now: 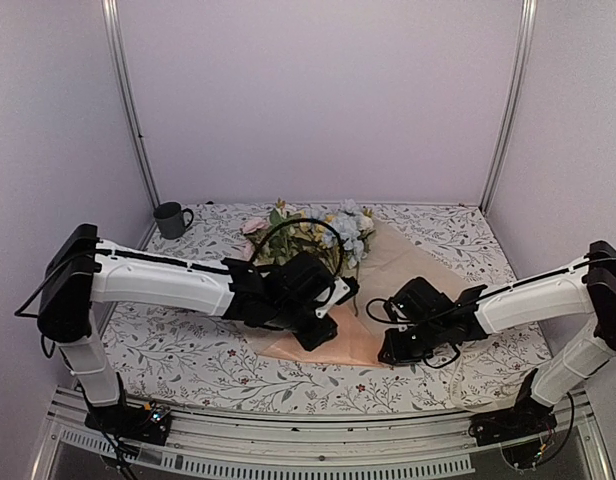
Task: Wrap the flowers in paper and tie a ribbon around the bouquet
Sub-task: Press the fold line of the 1/4-folded wrapping paper, then pick up the one-fourth-folded wrapping paper from the center of the board.
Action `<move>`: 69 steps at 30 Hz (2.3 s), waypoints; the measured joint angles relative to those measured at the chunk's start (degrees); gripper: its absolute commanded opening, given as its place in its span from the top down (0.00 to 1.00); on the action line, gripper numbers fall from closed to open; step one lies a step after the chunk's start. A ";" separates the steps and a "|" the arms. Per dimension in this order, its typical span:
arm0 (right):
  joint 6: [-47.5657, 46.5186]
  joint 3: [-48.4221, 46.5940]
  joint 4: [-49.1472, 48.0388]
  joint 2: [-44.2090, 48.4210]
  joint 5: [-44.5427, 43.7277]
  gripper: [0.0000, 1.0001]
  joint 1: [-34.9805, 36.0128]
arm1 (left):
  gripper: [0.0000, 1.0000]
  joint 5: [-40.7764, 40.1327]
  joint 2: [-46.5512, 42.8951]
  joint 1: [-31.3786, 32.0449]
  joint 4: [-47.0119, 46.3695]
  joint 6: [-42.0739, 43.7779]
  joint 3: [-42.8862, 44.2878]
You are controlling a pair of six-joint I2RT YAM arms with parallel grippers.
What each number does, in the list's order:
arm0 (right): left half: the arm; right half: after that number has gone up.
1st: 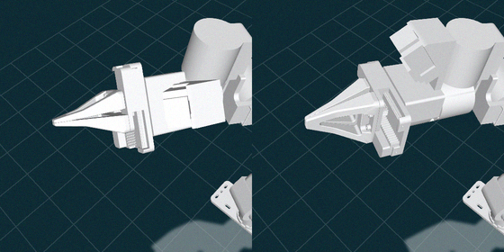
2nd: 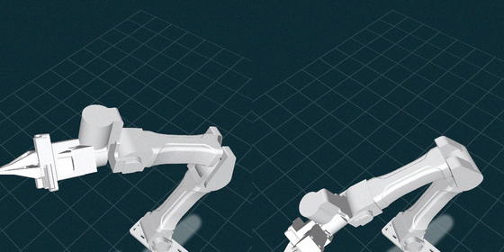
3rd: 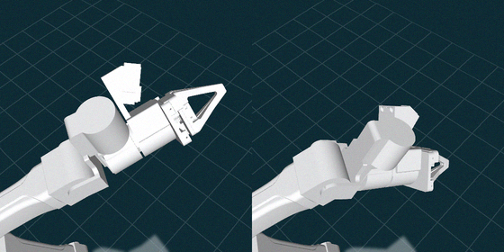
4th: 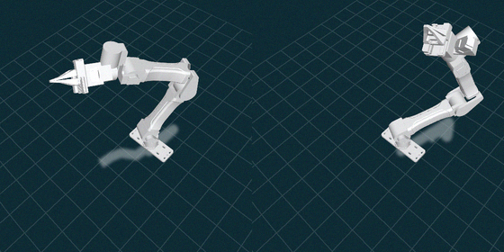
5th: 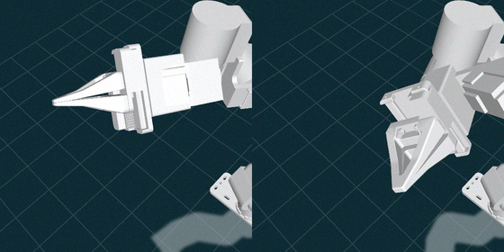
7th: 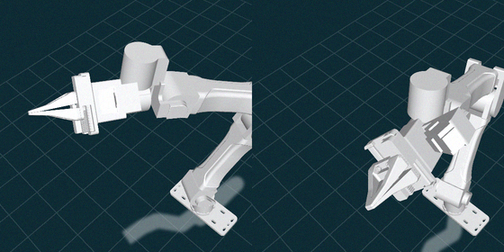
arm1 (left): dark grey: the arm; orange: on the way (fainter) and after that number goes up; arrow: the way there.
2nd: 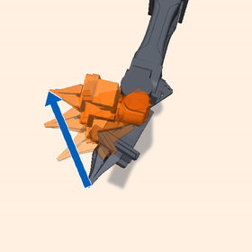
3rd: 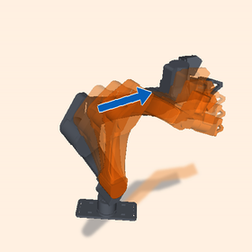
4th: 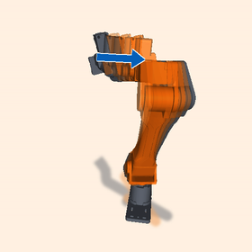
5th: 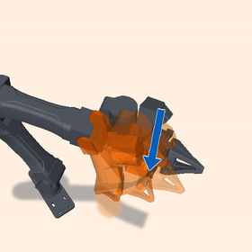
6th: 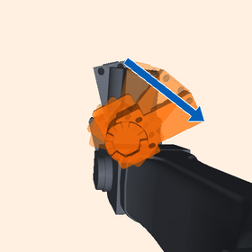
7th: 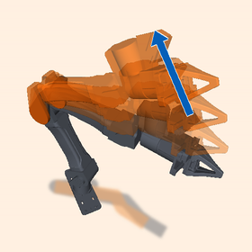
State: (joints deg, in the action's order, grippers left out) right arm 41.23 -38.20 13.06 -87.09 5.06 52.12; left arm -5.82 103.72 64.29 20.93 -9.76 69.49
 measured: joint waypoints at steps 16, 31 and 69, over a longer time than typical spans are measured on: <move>4.17 -2.62 19.30 5.49 -11.13 0.56 0.35 | 0.64 5.35 18.82 0.28 0.83 6.84 14.49; 28.24 3.93 21.86 22.18 -8.50 0.53 -1.46 | 0.64 7.15 18.82 -0.35 0.92 6.78 14.38; 61.75 4.72 8.66 7.98 -0.15 0.96 -3.45 | 0.64 9.68 18.82 -0.96 1.66 8.52 14.56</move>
State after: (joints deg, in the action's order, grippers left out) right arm 102.98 -33.47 21.71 -79.11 4.91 48.66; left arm 3.86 122.54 63.33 22.59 -1.23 84.05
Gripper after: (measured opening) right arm 0.100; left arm 0.364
